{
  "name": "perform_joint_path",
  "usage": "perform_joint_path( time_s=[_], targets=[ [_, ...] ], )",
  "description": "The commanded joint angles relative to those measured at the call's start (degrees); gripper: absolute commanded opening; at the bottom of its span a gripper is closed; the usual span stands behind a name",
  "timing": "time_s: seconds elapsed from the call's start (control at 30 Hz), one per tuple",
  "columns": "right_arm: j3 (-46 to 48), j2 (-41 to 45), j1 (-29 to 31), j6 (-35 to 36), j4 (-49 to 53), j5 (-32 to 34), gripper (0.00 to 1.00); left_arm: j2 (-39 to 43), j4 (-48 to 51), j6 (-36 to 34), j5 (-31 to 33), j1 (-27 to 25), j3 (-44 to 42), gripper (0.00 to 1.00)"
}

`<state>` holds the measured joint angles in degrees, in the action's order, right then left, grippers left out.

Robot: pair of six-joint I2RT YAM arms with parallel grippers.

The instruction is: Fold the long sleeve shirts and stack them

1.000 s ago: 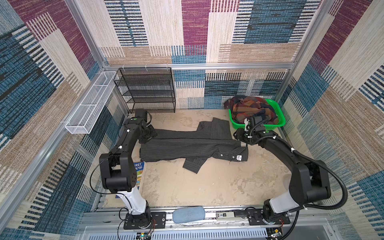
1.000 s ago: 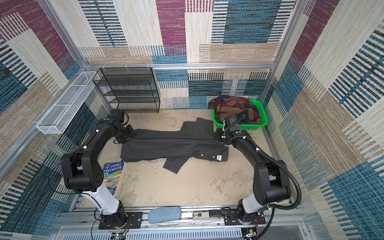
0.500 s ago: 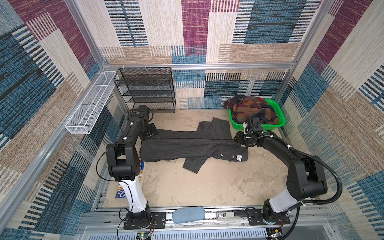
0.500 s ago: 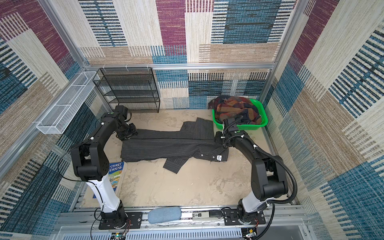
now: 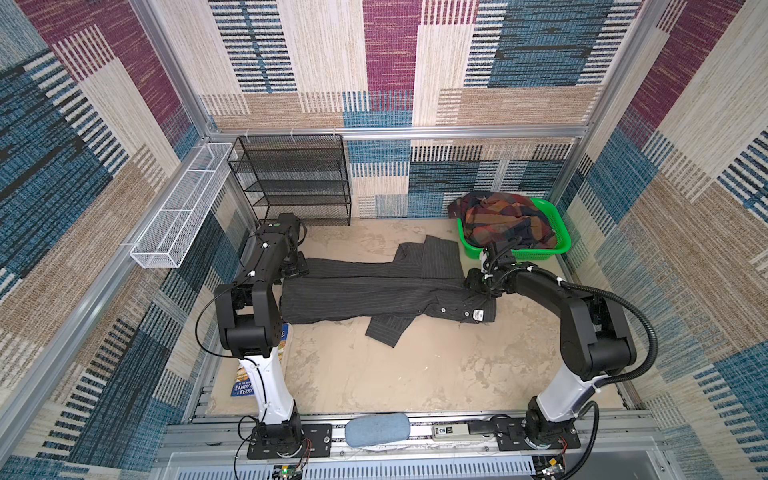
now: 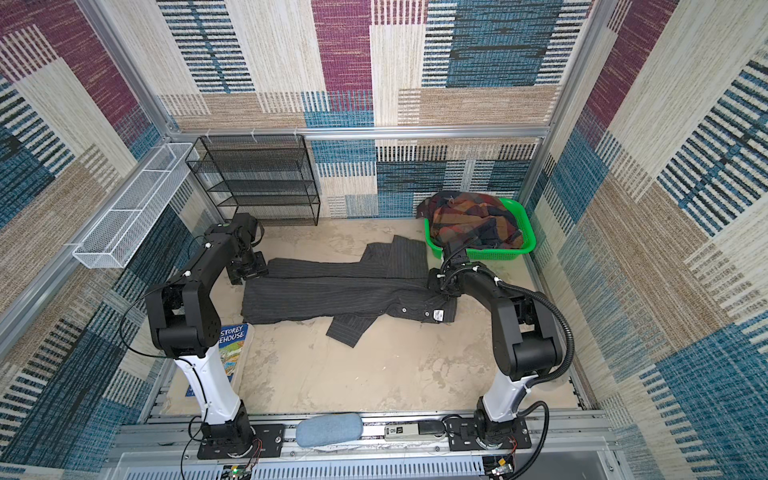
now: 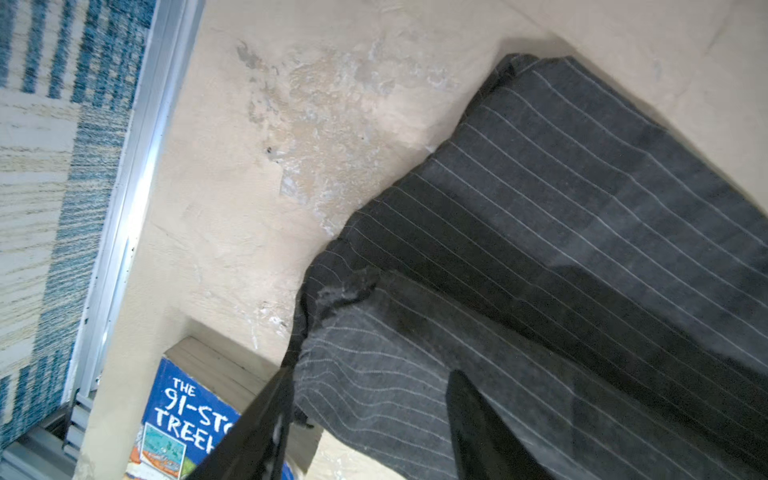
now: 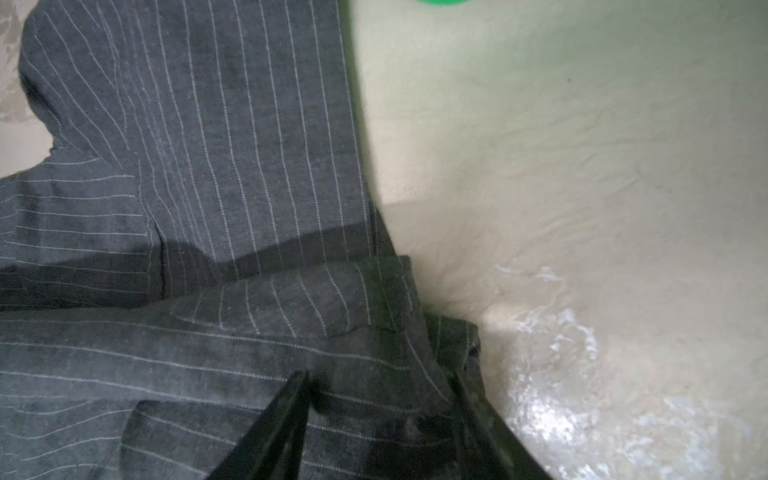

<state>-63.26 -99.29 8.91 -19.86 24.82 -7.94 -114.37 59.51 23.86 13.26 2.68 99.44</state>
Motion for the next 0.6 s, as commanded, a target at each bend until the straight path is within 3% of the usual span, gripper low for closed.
perform_joint_path(
  time_s=[0.0, 0.33, 0.57],
  targets=[
    [-0.6, -0.6, -0.2, 1.1, -2.8, -1.3, 0.57, -2.2, 0.4, -0.7, 0.4, 1.1, 2.4, 0.62],
    [-0.2, -0.9, -0.2, 1.2, -3.9, -4.3, 0.57, -8.8, -1.7, 2.7, -10.4, 2.0, 8.9, 0.61],
    [0.1, 2.3, -0.2, 1.5, -2.5, -5.1, 0.59, -6.3, -1.7, 3.3, -15.9, 2.0, 5.0, 0.56]
  ],
)
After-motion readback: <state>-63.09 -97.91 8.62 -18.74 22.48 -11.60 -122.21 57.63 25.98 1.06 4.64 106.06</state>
